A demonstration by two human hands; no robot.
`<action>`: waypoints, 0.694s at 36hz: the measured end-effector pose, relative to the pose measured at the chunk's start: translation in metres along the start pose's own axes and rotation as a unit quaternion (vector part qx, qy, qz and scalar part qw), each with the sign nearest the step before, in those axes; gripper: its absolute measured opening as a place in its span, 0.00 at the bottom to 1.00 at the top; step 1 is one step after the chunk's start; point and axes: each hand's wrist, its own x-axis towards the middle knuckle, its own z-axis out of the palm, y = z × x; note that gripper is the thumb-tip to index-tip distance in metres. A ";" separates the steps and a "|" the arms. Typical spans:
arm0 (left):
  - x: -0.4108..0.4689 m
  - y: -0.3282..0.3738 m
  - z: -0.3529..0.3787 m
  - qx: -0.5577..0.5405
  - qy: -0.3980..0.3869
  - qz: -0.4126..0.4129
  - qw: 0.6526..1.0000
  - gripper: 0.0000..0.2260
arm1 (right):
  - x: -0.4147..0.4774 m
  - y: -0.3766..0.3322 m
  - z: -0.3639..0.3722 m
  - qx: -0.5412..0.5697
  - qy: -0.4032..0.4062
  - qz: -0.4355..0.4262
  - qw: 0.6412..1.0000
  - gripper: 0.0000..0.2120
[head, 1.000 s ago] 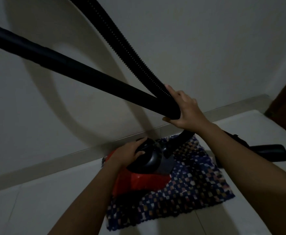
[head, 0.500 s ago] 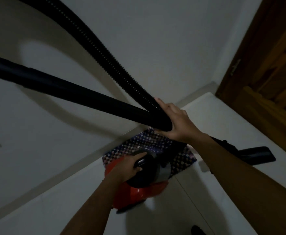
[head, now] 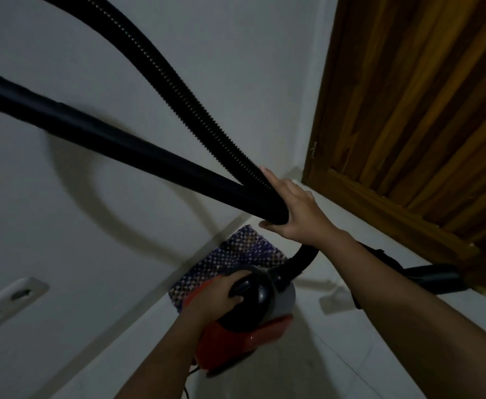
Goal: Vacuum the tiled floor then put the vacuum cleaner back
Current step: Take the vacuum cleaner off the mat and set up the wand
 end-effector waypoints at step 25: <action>-0.211 -0.166 0.109 -0.029 -0.048 -0.004 0.998 0.28 | -0.179 -0.174 0.174 -0.001 0.030 0.097 0.995 0.45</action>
